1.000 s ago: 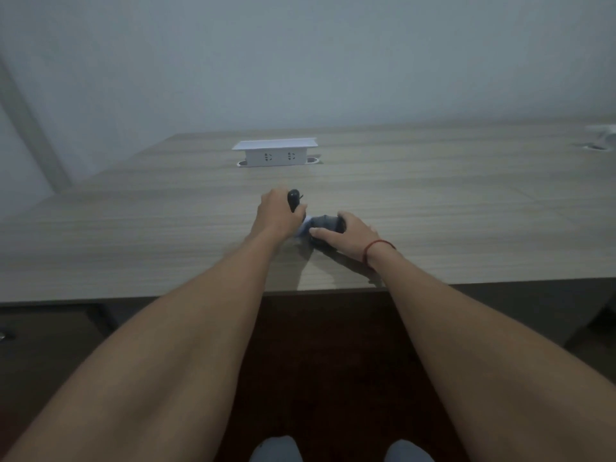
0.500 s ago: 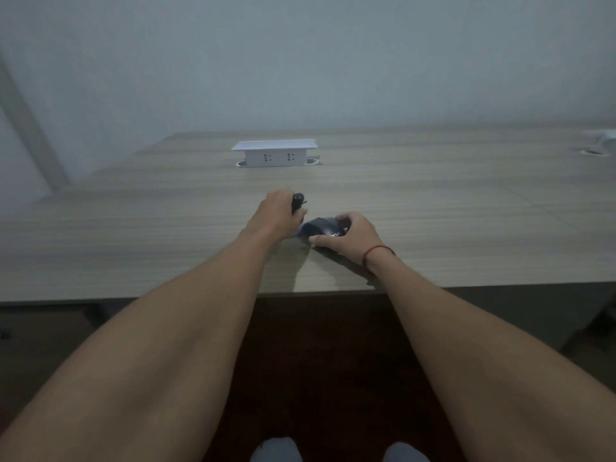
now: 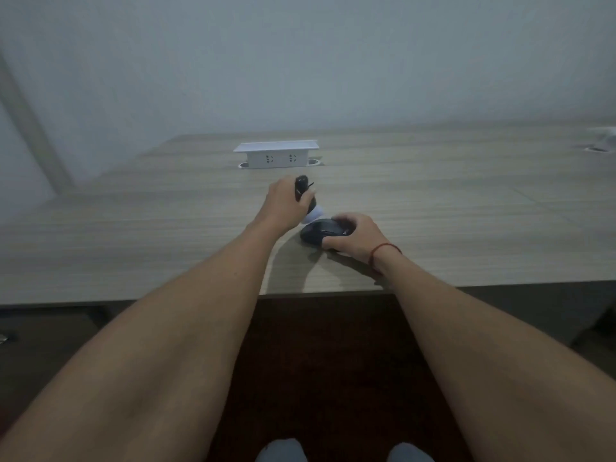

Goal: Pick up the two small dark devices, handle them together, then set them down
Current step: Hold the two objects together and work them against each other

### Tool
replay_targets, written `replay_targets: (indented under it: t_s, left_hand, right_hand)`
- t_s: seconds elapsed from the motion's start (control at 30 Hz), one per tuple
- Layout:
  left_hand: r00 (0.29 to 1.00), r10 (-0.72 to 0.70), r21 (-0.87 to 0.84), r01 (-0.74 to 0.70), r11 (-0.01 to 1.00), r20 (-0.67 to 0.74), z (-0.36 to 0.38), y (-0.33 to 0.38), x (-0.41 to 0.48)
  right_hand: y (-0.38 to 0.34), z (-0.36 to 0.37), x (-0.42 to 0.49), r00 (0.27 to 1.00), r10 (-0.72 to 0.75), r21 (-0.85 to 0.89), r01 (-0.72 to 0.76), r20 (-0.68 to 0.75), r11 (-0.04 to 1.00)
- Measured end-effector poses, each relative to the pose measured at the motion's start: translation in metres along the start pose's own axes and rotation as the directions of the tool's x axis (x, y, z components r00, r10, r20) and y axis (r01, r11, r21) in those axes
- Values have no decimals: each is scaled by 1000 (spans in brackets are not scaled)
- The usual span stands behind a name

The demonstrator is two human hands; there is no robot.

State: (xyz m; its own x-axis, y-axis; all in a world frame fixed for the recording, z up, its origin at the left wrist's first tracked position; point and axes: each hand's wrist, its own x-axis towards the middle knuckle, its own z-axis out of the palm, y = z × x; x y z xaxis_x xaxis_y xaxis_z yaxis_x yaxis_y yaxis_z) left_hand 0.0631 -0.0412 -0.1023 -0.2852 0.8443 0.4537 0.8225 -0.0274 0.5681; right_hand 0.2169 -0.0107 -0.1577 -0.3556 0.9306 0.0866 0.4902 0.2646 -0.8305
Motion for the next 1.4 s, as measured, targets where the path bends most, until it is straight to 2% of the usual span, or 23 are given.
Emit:
replay_targets:
  t_s: [0.03,0.1,0.2,0.27,0.3,0.4,0.5,0.7,0.83,0.9,1.1,1.17,1.3,1.4]
  left_hand:
    - [1000,12,-21,-12,1000,-24,1,3,-1]
    - [1000,-8,-15,8,1000,15,5,4,-3]
    - [985,-115,103,101,989,131,3,-10,-1]
    - [971,-148,189,112,976,190,-4,-17,1]
    - [972,-138,185,103,977,188,-7,-18,2]
    - [993,-81,20,79,997,81,-8,-9,-3]
    - [995,-95,-78,97,992,28,4,-3,-8]
    - [976,-174,98,162,982,131,-3,-5,1]
    - [992,-83,3,83,997,91,-1,5,0]
    - [992,-86,-29,89,996,94,4,5,-4]
    - [971,-172,162,145,976,165,-6,-19,-4]
    - [982,-134,112,120,987,133,-8,-17,-6]
    - [997,-79,-113,76,991,-24,-6,1,-11]
    - [997,-64,-176,58,983,-33,4,3,-15]
  right_hand:
    - [-1,0,0,1000,1,-17,0,8,1000]
    - [0,2,-1,1000,3,-16,-3,21,1000]
    - [-5,-3,-6,999,-11,-3,11,44,1000]
    - [-6,-7,-5,997,-9,9,9,72,1000]
    - [-6,-9,-4,996,-3,17,1,88,1000]
    - [-8,-12,-3,992,-4,27,0,125,1000]
    - [-8,-14,-5,988,6,39,-12,154,999]
    - [-8,-21,-5,982,-5,-5,6,191,1000]
    - [-9,-24,-4,978,-4,-29,10,206,1000]
    - [-6,-25,-5,981,-16,-8,18,194,1000]
    - [-1,-25,-6,985,-22,54,13,169,998]
    - [-1,-24,-5,990,-4,69,-6,141,998]
    - [0,-22,-3,998,45,166,-53,54,985]
    - [-1,-12,-3,995,89,198,-81,-36,977]
